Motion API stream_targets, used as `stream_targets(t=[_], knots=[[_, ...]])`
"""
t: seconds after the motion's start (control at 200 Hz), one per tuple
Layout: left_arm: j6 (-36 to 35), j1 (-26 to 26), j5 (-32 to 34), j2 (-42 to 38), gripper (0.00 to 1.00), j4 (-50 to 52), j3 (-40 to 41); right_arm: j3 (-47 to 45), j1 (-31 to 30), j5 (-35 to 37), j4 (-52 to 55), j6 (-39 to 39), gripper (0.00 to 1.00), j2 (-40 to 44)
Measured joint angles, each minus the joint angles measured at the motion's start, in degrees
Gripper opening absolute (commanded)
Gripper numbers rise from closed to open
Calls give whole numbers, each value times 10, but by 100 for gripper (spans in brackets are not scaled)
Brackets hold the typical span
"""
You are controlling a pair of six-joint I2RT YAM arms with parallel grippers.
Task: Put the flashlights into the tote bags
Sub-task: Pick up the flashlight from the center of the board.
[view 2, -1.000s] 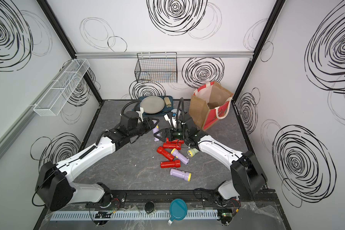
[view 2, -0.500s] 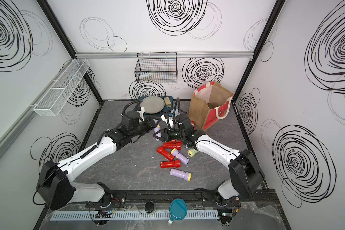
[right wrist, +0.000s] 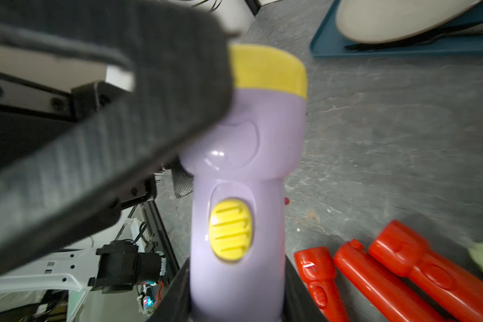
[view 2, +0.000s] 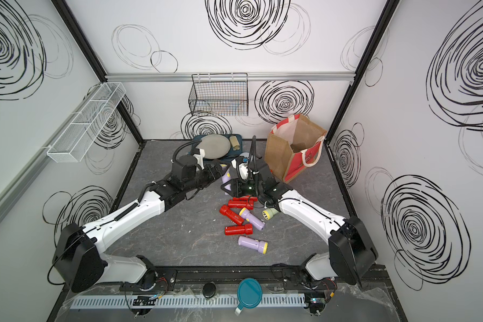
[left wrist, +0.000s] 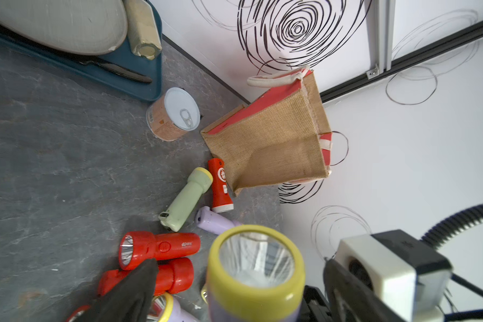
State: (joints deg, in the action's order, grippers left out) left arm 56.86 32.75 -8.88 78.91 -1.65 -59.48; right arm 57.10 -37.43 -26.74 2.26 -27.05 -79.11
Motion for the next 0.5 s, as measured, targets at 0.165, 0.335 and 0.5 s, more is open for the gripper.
stream_targets(t=[0.165,0.335,0.5], knots=[[-14,-5,-3,-2,99,-7,-1,25,71,54,83,18,0,45],[-41,-2,4,-8,99,-4,-1,129,156,100,186,40,0,45],[-75,21,29,-12,99,24,-2,266,229,155,265,46,0,4]])
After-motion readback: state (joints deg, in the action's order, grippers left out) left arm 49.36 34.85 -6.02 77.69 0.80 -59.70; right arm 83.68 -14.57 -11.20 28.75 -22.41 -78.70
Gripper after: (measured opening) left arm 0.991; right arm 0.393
